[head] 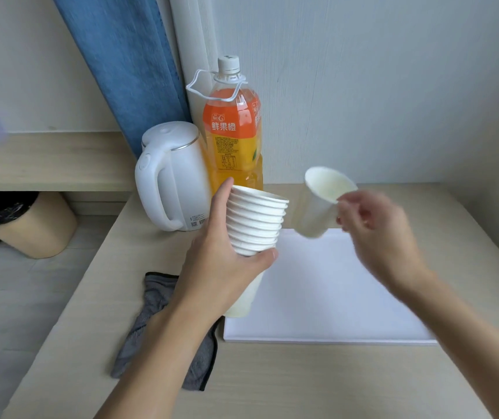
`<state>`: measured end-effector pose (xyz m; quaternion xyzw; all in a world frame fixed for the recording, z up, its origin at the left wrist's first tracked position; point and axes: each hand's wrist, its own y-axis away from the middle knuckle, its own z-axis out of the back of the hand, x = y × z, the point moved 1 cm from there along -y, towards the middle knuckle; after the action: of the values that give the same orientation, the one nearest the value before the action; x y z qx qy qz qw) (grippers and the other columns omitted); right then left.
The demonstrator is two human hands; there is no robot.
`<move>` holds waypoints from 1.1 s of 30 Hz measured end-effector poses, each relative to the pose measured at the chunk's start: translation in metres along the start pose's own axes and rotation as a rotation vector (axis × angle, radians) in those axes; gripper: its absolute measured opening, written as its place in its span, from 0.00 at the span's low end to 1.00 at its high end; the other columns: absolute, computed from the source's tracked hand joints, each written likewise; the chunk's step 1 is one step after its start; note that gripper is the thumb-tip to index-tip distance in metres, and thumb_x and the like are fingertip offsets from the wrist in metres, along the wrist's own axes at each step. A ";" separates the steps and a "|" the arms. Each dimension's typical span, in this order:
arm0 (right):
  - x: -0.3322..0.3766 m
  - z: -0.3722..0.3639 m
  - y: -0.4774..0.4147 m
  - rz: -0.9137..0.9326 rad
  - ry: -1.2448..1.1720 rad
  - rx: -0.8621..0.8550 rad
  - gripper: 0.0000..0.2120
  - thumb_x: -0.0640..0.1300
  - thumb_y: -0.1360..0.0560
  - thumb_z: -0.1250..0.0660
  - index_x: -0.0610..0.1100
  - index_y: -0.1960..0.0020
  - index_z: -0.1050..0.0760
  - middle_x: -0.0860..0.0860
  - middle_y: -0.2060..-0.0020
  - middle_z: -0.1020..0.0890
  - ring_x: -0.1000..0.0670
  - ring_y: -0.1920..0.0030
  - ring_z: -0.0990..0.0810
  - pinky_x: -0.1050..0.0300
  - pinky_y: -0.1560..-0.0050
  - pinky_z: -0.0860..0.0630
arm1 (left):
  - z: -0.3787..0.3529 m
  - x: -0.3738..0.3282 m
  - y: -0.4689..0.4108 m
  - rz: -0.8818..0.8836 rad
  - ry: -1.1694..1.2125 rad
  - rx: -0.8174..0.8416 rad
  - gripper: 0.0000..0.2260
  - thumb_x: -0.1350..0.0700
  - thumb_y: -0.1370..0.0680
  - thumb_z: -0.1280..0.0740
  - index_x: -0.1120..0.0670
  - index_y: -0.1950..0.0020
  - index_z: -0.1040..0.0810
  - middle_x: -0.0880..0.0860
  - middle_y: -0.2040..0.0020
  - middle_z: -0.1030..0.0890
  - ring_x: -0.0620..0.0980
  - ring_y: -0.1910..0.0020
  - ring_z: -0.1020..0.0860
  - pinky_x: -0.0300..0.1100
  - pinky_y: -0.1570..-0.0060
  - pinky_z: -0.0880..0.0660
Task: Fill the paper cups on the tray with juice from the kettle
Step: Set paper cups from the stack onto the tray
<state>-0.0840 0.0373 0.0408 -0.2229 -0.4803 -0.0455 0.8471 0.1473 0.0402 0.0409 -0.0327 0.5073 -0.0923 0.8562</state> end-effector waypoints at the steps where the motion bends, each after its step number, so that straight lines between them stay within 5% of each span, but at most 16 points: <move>1: -0.008 -0.007 0.004 -0.022 0.087 0.063 0.05 0.43 0.21 0.36 0.50 0.53 0.23 0.44 0.58 0.19 0.46 0.59 0.20 0.52 0.55 0.23 | -0.001 -0.001 0.000 0.001 0.015 0.000 0.48 0.50 0.33 0.19 0.27 0.23 0.45 0.36 0.35 0.23 0.43 0.38 0.21 0.54 0.37 0.22; 7: -0.031 -0.031 0.021 -0.122 0.219 0.226 0.07 0.44 0.21 0.36 0.48 0.47 0.19 0.51 0.55 0.24 0.54 0.57 0.23 0.73 0.59 0.32 | -0.003 -0.003 -0.003 0.006 0.076 -0.019 0.48 0.45 0.37 0.22 0.29 0.23 0.45 0.36 0.34 0.23 0.43 0.38 0.21 0.53 0.37 0.22; 14: -0.035 -0.034 0.028 -0.130 0.187 0.290 0.29 0.41 0.23 0.34 0.59 0.27 0.37 0.52 0.48 0.26 0.55 0.56 0.22 0.64 0.55 0.26 | 0.002 0.000 -0.008 0.012 0.113 -0.068 0.48 0.46 0.37 0.21 0.29 0.24 0.44 0.31 0.38 0.23 0.41 0.39 0.20 0.52 0.37 0.21; 19: -0.051 -0.041 0.026 -0.282 0.149 0.287 0.39 0.46 0.27 0.27 0.52 0.24 0.46 0.51 0.46 0.26 0.52 0.50 0.23 0.59 0.55 0.27 | 0.006 0.002 -0.008 0.000 0.105 -0.071 0.47 0.46 0.37 0.22 0.28 0.25 0.44 0.17 0.44 0.29 0.37 0.39 0.22 0.49 0.36 0.22; 25: -0.063 -0.060 0.022 -0.367 0.147 0.290 0.28 0.49 0.27 0.28 0.46 0.33 0.35 0.52 0.51 0.22 0.52 0.52 0.23 0.59 0.61 0.27 | 0.008 0.006 -0.009 -0.006 0.101 -0.071 0.45 0.46 0.37 0.22 0.26 0.28 0.44 0.17 0.45 0.28 0.36 0.41 0.22 0.47 0.37 0.22; 28: -0.064 -0.066 0.018 -0.344 0.198 0.278 0.20 0.50 0.27 0.29 0.47 0.39 0.29 0.55 0.54 0.21 0.54 0.55 0.22 0.51 0.53 0.23 | 0.009 0.006 -0.010 -0.008 0.103 -0.071 0.43 0.45 0.37 0.22 0.24 0.32 0.43 0.17 0.45 0.28 0.36 0.41 0.21 0.46 0.38 0.22; 33: -0.064 -0.072 0.017 -0.328 0.221 0.249 0.21 0.51 0.27 0.30 0.48 0.37 0.29 0.55 0.52 0.20 0.51 0.52 0.21 0.44 0.47 0.23 | 0.009 0.006 -0.011 -0.018 0.114 -0.075 0.45 0.46 0.37 0.22 0.26 0.28 0.43 0.23 0.41 0.26 0.38 0.39 0.21 0.45 0.38 0.22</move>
<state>-0.0566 0.0136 -0.0499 -0.0294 -0.4165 -0.1473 0.8967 0.1564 0.0282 0.0412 -0.0639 0.5581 -0.0824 0.8232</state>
